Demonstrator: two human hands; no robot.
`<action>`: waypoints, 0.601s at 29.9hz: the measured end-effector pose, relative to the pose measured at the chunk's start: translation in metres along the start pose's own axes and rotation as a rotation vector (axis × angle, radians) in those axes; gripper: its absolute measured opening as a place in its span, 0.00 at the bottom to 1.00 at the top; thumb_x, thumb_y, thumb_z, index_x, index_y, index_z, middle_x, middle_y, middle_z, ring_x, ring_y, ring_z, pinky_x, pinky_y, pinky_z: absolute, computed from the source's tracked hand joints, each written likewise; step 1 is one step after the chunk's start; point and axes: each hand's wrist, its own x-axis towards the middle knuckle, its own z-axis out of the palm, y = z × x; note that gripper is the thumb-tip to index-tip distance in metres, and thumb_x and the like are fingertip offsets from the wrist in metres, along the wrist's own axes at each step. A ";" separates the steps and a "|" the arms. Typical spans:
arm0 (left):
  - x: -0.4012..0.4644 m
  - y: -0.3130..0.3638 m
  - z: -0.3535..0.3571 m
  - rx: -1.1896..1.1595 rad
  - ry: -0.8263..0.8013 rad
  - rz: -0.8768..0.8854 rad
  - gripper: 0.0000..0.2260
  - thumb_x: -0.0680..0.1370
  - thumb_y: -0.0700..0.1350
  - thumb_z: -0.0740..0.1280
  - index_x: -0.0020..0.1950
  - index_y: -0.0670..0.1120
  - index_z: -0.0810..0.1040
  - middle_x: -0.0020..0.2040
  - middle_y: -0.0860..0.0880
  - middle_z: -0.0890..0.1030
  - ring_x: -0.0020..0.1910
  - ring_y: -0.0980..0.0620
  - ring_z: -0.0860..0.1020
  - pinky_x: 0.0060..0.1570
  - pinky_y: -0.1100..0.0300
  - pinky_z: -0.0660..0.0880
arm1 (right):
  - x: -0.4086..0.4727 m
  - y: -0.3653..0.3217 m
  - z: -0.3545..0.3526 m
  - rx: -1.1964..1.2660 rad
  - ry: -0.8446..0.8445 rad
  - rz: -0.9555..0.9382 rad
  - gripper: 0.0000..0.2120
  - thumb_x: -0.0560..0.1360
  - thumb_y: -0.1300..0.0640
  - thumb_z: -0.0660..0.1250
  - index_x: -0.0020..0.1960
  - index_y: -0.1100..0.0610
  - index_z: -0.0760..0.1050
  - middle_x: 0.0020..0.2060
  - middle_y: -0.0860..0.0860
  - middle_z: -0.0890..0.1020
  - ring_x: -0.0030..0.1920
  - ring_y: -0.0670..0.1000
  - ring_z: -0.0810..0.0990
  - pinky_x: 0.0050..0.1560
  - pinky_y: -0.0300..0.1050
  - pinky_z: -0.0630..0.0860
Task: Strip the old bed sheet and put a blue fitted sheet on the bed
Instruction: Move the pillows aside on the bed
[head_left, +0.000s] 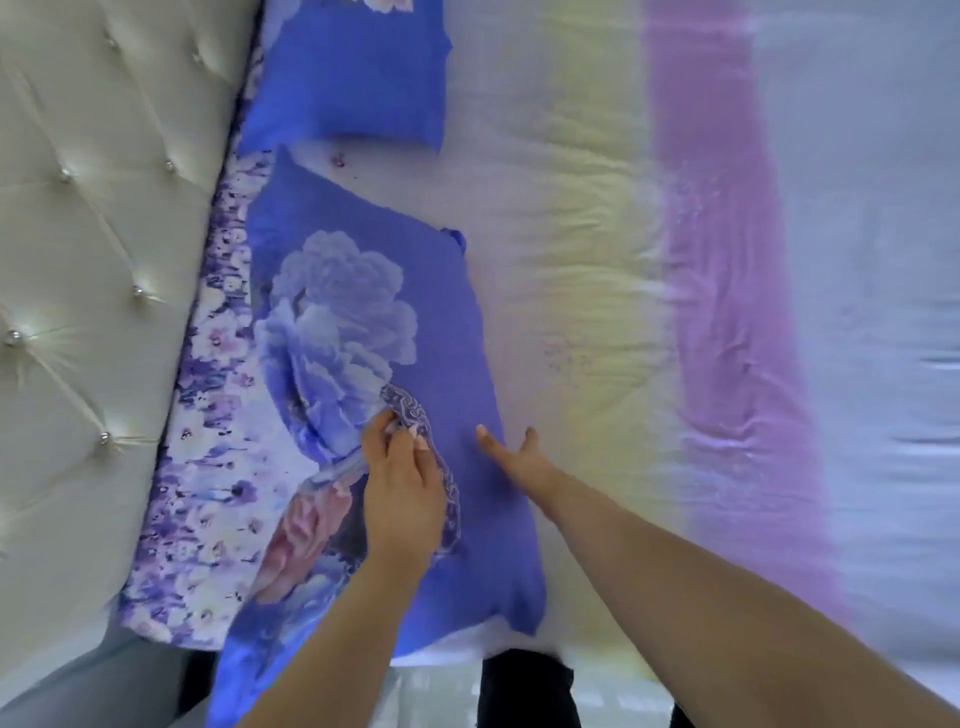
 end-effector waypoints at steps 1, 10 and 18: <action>-0.012 0.027 0.013 -0.052 -0.005 -0.011 0.10 0.79 0.42 0.55 0.48 0.37 0.72 0.68 0.41 0.65 0.56 0.39 0.74 0.50 0.55 0.70 | -0.007 0.005 -0.026 0.032 0.053 -0.023 0.46 0.67 0.36 0.71 0.73 0.61 0.59 0.66 0.49 0.70 0.68 0.52 0.70 0.66 0.44 0.67; -0.160 0.334 0.182 -0.404 -0.152 0.175 0.07 0.78 0.29 0.56 0.50 0.31 0.72 0.59 0.44 0.72 0.50 0.60 0.72 0.52 0.81 0.61 | -0.084 0.062 -0.353 -0.223 0.248 -0.167 0.22 0.79 0.55 0.62 0.27 0.55 0.64 0.23 0.51 0.67 0.28 0.50 0.67 0.32 0.45 0.61; -0.205 0.580 0.293 -0.404 -0.238 0.385 0.12 0.75 0.33 0.60 0.58 0.39 0.73 0.59 0.53 0.74 0.58 0.51 0.72 0.63 0.53 0.68 | -0.161 0.110 -0.589 0.076 0.246 -0.153 0.28 0.76 0.36 0.60 0.62 0.59 0.73 0.50 0.50 0.77 0.51 0.49 0.78 0.57 0.39 0.72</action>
